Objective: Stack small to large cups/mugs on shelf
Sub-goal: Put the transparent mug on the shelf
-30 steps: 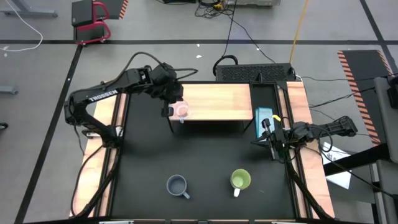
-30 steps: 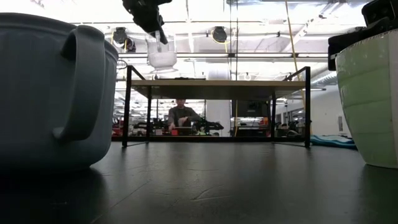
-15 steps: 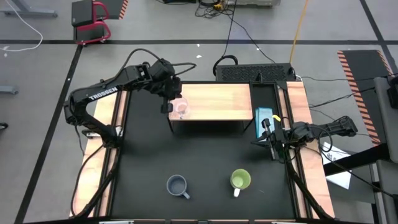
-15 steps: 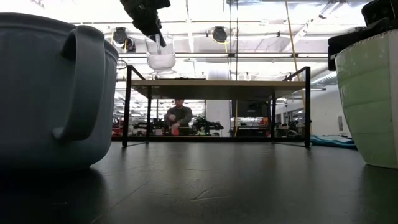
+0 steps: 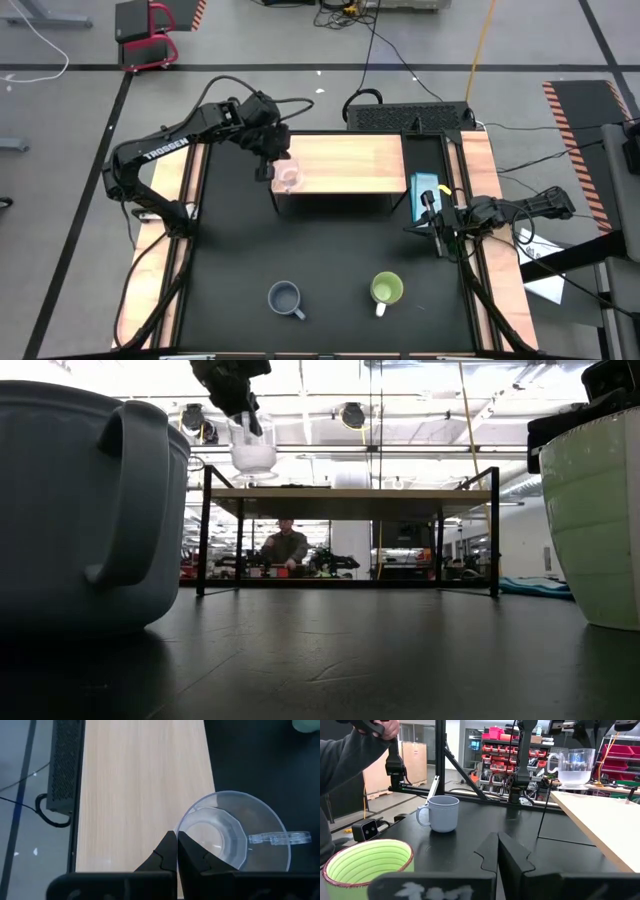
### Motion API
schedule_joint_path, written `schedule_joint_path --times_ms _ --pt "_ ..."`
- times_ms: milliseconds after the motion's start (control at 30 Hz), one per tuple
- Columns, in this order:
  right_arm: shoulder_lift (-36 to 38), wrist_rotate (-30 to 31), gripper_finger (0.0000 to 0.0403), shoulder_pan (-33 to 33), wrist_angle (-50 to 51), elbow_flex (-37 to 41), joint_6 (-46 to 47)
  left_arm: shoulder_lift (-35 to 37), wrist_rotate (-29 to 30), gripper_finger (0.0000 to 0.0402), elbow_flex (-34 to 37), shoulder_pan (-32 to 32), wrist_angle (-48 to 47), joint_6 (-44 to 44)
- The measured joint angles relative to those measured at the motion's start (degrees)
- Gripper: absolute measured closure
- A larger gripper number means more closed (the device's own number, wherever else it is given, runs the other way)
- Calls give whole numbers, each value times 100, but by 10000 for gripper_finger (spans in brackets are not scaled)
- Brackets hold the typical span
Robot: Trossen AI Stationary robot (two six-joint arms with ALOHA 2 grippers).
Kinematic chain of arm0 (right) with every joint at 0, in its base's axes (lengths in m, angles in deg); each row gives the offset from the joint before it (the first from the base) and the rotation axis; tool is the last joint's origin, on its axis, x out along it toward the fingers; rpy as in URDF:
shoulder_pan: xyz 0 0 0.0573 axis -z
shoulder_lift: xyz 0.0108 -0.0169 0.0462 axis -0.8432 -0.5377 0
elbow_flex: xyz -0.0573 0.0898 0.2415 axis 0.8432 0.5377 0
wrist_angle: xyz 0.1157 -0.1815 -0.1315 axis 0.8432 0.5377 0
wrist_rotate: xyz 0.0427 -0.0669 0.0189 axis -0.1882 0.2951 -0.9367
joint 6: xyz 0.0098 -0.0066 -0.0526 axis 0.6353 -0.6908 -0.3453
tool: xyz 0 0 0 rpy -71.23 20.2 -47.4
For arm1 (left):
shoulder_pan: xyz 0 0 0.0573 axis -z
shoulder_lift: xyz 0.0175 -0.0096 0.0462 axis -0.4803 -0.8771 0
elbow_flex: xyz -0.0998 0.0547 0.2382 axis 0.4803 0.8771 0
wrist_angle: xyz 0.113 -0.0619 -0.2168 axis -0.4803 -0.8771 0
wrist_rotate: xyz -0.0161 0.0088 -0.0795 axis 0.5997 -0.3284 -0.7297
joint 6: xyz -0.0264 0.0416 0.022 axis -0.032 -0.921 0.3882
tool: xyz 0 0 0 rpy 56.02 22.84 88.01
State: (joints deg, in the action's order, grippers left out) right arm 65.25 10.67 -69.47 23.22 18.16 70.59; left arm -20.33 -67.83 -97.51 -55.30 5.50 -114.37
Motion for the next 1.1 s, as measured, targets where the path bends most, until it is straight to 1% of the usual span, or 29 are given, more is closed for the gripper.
schedule_joint_path --times_ms 300,1100 --pt "0 0 403 -1 0 2 0 -29 22 401 2 2 -198 -35" --pt "-177 0 403 0 0 1 42 -74 37 401 22 20 -159 -182"
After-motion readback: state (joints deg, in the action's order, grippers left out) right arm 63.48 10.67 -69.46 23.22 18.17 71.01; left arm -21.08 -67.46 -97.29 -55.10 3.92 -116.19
